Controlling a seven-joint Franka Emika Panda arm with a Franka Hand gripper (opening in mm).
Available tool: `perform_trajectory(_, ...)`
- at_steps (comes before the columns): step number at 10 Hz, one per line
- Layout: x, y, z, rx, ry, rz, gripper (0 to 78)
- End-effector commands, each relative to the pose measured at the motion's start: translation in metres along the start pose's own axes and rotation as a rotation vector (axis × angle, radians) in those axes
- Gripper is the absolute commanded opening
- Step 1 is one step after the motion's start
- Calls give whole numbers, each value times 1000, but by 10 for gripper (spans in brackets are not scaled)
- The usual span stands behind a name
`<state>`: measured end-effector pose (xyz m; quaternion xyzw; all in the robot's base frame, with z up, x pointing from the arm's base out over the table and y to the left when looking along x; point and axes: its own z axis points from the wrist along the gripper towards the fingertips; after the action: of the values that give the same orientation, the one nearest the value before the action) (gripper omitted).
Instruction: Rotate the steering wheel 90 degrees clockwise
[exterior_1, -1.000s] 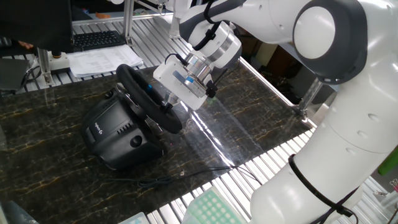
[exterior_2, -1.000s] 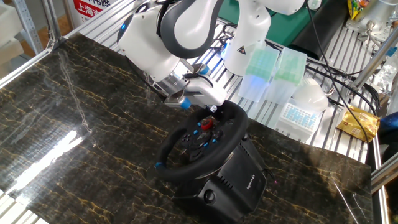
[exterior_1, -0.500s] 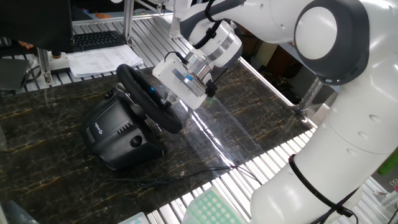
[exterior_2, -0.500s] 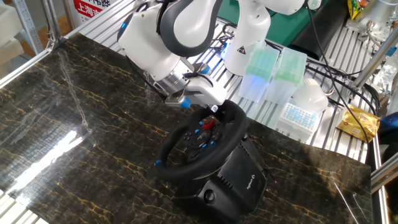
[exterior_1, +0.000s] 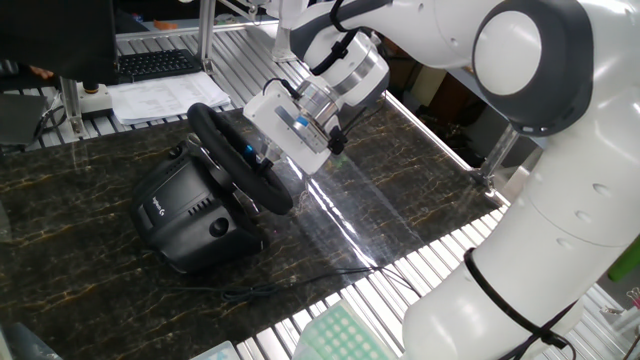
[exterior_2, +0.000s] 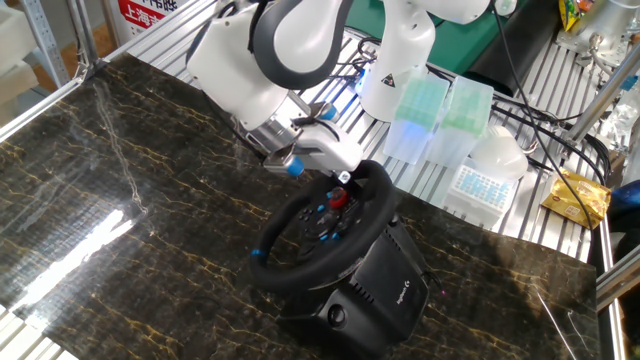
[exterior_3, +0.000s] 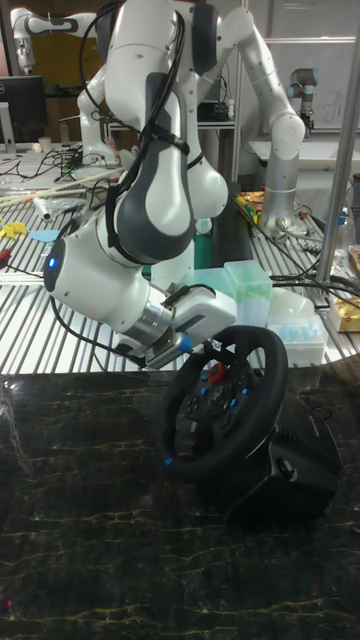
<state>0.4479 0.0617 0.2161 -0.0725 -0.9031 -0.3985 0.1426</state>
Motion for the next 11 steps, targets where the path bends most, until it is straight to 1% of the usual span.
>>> perform_trajectory(1, -12, 12, -7, -40, -25, 23, 0)
perform_trajectory(7, -25, 21, -9, -55, -28, 44, 0)
perform_trajectory(11, -31, 28, -10, -60, -30, 63, 0)
